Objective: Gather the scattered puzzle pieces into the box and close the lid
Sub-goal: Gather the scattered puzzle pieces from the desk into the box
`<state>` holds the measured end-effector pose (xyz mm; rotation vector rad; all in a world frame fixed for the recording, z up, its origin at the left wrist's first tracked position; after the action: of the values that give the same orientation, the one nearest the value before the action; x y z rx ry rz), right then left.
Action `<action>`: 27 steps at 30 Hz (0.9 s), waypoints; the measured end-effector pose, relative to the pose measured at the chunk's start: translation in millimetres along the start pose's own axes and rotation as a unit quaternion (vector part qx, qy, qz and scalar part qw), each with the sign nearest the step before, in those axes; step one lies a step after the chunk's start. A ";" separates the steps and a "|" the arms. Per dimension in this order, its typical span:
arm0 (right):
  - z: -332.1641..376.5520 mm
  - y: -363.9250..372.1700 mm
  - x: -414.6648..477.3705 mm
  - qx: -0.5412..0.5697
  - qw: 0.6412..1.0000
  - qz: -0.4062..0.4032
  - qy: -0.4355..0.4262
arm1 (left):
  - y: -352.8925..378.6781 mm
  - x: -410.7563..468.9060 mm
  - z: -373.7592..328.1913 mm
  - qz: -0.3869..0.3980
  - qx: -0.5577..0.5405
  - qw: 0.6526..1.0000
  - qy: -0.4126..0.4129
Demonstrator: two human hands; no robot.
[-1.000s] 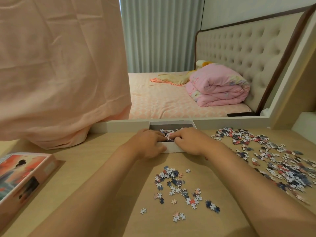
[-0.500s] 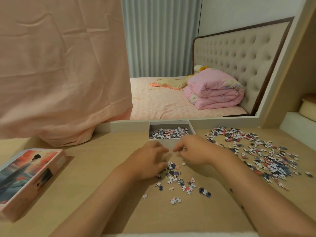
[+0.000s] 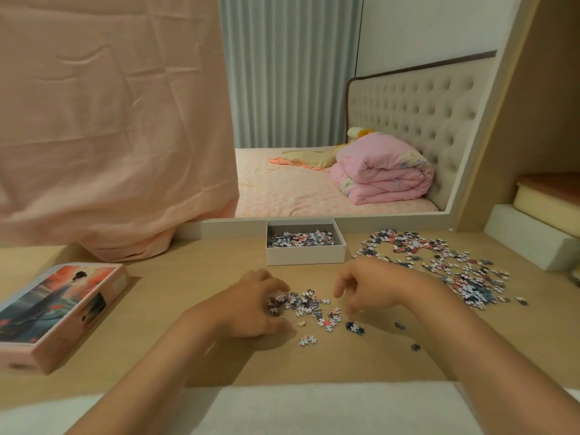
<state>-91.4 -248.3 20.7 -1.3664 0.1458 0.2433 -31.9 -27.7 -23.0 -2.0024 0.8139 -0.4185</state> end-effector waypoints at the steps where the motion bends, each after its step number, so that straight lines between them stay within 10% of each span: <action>1: -0.7 1.5 -3.5 -0.005 1.000 0.024 0.012 | -2.6 -5.1 3.0 0.017 -0.011 0.999 -0.024; 27: 53.4 33.5 8.3 0.037 0.997 -0.023 -0.059 | 7.0 2.0 16.0 -0.129 0.017 0.991 0.016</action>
<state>-94.0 -189.2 -2.6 -1.2767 0.0240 0.2769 -23.9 -21.7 -37.4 -2.0801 0.5630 -0.6109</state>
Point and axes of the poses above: each hand's wrist, its own x-axis towards the middle knuckle, its own y-axis out of the palm, z = x × y, the point moved 4 cm from there along x, towards the middle knuckle, and after that the axes turned 9 degrees about -x, right-handed, at the moved point
